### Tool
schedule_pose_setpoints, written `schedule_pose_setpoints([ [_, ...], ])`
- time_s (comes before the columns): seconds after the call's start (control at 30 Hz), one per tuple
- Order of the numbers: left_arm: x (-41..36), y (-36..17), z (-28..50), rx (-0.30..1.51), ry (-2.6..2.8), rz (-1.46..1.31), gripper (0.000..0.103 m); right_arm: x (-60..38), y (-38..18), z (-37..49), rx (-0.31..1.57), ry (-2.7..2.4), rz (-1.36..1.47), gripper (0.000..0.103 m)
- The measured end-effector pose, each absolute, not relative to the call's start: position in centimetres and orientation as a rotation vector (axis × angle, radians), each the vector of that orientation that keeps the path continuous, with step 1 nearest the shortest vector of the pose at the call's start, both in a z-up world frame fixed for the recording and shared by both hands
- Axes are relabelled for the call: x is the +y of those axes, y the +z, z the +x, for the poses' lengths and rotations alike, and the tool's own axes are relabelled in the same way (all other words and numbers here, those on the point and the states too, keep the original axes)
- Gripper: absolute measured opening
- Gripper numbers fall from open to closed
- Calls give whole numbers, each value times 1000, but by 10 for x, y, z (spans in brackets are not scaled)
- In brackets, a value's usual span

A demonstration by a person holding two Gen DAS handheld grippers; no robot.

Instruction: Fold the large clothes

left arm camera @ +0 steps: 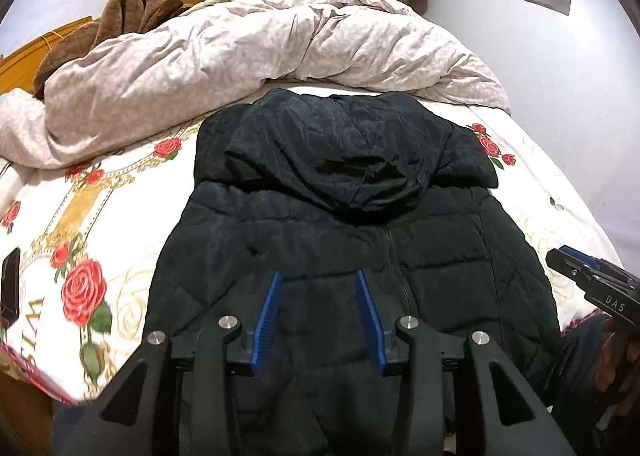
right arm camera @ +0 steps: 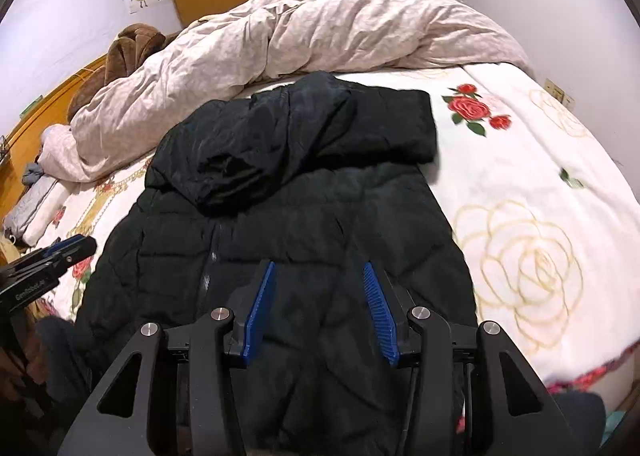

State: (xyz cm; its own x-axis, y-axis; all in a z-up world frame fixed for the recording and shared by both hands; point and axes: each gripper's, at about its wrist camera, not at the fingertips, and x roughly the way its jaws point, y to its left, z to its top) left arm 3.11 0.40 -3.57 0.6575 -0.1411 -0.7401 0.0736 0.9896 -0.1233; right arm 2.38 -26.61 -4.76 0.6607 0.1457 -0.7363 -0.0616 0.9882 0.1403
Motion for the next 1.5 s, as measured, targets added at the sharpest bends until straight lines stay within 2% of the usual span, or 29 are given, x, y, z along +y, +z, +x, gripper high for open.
schedule_pose_setpoints([
  [0.37,16,-54,4,875,-87,-98,41,-289,-67,0,879,49,138,47],
  [0.43,23,-57,4,878,-69,-105,41,-294,-74,1,903,41,161,49],
  [0.5,32,-63,6,888,-44,-113,41,-301,-80,2,917,24,180,57],
  [0.6,51,-73,10,905,-1,-142,51,-317,-90,5,942,-11,214,57],
  [0.93,112,-120,26,1009,148,-256,59,-367,-126,11,1029,-111,378,57],
  [1.1,129,-145,32,1074,166,-324,68,-370,-144,17,1097,-82,435,57],
  [1.43,114,-157,27,1136,104,-323,69,-361,-154,13,1165,-13,449,58],
  [1.47,113,-158,27,1138,105,-322,69,-362,-156,13,1173,-13,460,56],
  [1.5,112,-158,28,1139,103,-318,65,-364,-156,16,1177,-15,461,50],
])
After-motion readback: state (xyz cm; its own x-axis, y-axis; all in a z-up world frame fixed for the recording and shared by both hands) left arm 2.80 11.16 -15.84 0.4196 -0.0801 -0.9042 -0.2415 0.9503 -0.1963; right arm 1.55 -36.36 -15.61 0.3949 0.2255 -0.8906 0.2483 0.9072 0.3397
